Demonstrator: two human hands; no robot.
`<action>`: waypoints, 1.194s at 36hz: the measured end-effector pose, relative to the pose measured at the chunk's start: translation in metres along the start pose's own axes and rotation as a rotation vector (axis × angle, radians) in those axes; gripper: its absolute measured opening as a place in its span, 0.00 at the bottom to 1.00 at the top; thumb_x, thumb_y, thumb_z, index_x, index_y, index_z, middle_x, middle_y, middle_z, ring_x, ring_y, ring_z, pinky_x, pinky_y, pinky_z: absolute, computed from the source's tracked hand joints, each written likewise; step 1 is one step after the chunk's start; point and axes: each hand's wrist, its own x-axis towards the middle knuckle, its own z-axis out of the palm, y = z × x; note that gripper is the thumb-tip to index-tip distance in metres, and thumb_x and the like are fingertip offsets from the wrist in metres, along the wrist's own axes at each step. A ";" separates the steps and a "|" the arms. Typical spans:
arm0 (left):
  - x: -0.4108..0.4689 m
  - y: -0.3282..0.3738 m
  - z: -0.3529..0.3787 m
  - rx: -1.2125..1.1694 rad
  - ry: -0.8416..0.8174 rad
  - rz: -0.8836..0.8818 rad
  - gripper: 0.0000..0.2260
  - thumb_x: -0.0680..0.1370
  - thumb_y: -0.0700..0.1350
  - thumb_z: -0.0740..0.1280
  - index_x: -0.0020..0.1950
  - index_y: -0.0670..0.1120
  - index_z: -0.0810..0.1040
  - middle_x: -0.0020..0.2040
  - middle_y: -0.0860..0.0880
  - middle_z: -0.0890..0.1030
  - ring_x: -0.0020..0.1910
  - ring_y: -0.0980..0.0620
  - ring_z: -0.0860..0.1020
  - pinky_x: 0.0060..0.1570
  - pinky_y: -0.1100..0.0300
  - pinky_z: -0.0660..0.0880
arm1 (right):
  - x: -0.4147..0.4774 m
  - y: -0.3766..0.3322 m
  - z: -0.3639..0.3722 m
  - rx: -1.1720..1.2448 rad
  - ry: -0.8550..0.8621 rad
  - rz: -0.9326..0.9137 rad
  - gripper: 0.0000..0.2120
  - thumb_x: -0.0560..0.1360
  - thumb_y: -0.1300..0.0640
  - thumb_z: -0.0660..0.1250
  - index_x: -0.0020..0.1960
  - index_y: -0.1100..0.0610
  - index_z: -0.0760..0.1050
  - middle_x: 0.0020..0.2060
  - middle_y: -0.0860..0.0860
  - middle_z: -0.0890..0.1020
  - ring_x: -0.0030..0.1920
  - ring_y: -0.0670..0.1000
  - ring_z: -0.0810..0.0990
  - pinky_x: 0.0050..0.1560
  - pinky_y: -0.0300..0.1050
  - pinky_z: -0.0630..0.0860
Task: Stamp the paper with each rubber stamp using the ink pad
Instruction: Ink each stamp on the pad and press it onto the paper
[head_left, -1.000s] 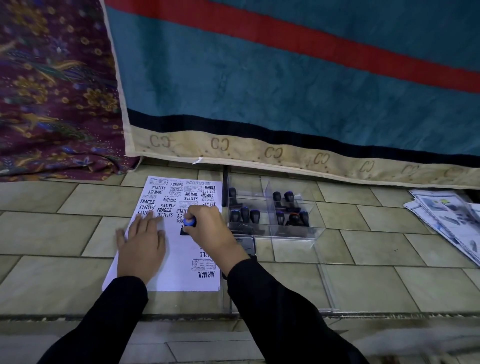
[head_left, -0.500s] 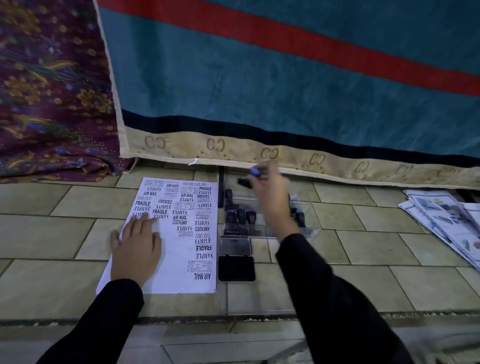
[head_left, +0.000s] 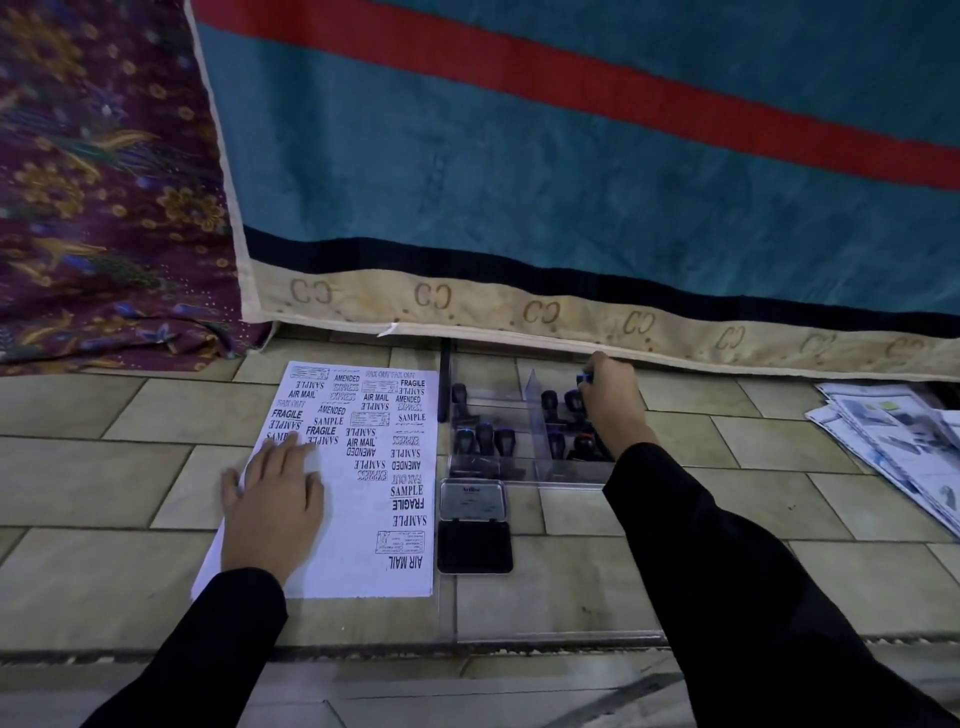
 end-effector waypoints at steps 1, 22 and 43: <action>0.000 0.000 0.000 0.000 0.001 -0.001 0.18 0.79 0.44 0.60 0.69 0.47 0.70 0.74 0.50 0.67 0.75 0.49 0.62 0.72 0.40 0.54 | 0.000 0.000 0.002 -0.017 -0.005 -0.001 0.03 0.75 0.65 0.64 0.46 0.60 0.70 0.39 0.55 0.74 0.29 0.46 0.67 0.25 0.36 0.60; 0.001 -0.001 -0.009 -0.023 -0.095 0.013 0.25 0.78 0.55 0.63 0.73 0.51 0.65 0.78 0.52 0.59 0.77 0.51 0.54 0.73 0.43 0.48 | -0.007 -0.076 0.026 0.084 -0.229 -0.235 0.12 0.77 0.64 0.60 0.60 0.61 0.74 0.56 0.60 0.78 0.54 0.58 0.78 0.54 0.52 0.77; 0.013 -0.012 -0.009 -0.058 -0.185 0.066 0.28 0.76 0.59 0.64 0.73 0.51 0.63 0.77 0.52 0.57 0.77 0.51 0.50 0.73 0.40 0.48 | -0.007 -0.110 0.055 0.204 -0.224 -0.214 0.03 0.73 0.67 0.67 0.45 0.63 0.79 0.47 0.59 0.82 0.46 0.56 0.81 0.48 0.49 0.80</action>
